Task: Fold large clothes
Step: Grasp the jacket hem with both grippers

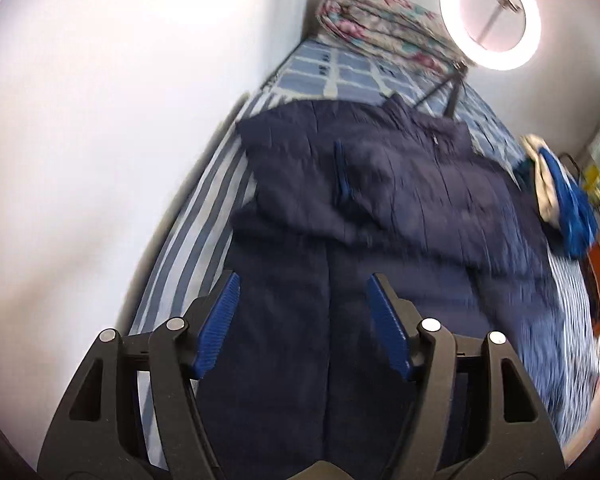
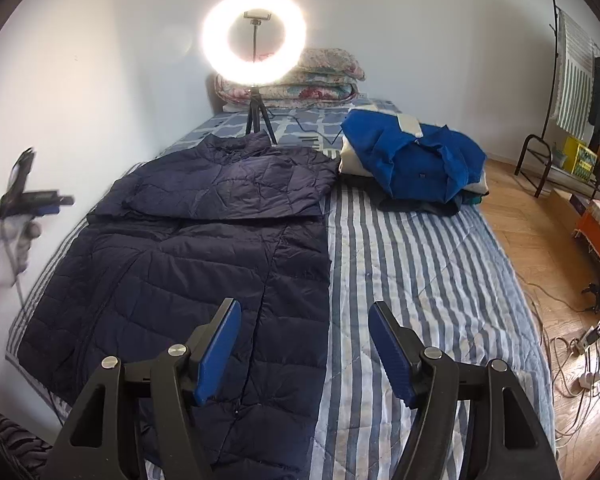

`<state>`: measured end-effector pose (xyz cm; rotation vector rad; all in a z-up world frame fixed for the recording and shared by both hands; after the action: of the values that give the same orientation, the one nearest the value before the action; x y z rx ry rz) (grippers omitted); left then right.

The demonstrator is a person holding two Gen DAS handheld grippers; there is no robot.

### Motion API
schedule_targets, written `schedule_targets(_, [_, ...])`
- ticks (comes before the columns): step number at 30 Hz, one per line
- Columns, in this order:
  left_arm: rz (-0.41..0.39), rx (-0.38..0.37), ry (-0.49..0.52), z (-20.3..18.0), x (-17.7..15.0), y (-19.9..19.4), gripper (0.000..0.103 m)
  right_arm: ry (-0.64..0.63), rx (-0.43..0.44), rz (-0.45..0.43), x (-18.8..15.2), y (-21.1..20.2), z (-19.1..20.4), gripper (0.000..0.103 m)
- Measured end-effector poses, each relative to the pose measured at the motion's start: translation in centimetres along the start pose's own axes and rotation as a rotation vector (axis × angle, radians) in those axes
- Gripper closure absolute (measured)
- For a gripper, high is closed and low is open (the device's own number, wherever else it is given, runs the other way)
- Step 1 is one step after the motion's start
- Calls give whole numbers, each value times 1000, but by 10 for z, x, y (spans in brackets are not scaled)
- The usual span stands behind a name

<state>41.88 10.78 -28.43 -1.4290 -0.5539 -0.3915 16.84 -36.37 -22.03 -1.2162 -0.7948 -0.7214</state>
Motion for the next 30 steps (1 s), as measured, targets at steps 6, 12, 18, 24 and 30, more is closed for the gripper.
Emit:
schedule_targets(6, [95,0,43,36,-86,-34,35,21,25,61,-27,1,-6,34])
schedule_targets(12, [218,6,46,72,-163,-41,35,114,95,174,-72,14,-13,34])
schedule_targets(18, [337,-72,-110,101,-210,-33,35,80,145,263,-105,26,0,34])
schedule_targets(24, [378,-124,-116,99,-232,-28,35,203,181,312,-129,38,-10,34])
schedule_targets(30, [362,-109,-71,91,-234,-27,49,278,227,376,-159,53,-4,34])
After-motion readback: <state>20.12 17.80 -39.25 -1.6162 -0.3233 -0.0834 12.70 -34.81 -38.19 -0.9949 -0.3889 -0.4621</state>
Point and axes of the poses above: each gripper's, at about its wrist camera, not at the fingertips, and y roughly the way its jaws point, z to its left, x to its top, the point moved 9 cm from there along y, roughly the way its jaws point, and after that the axes turned 13 degrees about x, right-handed, at the moved point
